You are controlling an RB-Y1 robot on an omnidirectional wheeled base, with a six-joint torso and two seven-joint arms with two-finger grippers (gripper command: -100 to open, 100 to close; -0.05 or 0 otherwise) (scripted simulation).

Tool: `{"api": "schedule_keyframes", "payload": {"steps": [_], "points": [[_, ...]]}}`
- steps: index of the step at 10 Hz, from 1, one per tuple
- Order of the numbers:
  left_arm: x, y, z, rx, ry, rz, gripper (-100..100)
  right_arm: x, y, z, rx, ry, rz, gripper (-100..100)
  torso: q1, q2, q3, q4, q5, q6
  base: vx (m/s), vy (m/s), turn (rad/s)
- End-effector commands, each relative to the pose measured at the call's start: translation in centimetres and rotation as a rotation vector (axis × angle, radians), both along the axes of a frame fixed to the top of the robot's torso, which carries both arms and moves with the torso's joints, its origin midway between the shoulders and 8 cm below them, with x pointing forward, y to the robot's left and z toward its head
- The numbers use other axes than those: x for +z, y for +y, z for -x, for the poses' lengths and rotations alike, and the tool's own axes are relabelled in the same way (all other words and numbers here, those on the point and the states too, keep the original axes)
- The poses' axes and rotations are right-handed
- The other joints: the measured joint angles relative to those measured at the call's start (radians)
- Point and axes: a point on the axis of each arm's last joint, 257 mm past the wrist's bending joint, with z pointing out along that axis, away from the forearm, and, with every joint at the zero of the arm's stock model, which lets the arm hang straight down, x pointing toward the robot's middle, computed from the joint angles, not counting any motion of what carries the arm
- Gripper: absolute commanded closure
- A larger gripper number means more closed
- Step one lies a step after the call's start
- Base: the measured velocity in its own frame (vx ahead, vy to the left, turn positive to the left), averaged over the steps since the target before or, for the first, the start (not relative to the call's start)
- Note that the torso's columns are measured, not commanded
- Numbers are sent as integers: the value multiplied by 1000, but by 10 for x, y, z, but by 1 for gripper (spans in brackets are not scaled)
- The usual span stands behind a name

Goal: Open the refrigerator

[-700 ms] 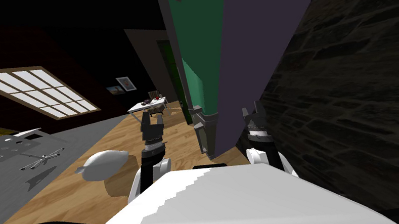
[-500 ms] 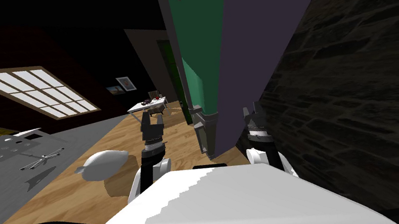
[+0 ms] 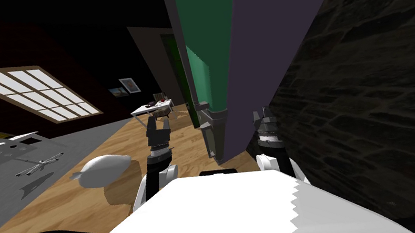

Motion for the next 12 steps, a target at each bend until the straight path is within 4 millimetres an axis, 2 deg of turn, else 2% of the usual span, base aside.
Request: {"api": "schedule_keyframes", "payload": {"steps": [1,2,3,5,12], "points": [[0,0,0,0,0,0,0,0,0,0,0,0,0,0,0,74,-148,74,0,0,0,0,0],[0,0,0,0,0,0,0,0,0,0,0,0,0,0,0,148,-295,148,0,0,0,0,0],[0,0,0,0,0,0,0,1,1,0,2,4,44,-100,0,221,-443,221,0,0,12,10,-22],[0,0,0,0,1,0,0,3,1,2,-6,8,121,-100,1,264,-532,264,0,0,22,27,-34],[0,0,0,0,1,0,0,26,-9,18,-131,-23,502,-100,0,267,-537,268,0,0,46,75,-71]]}}
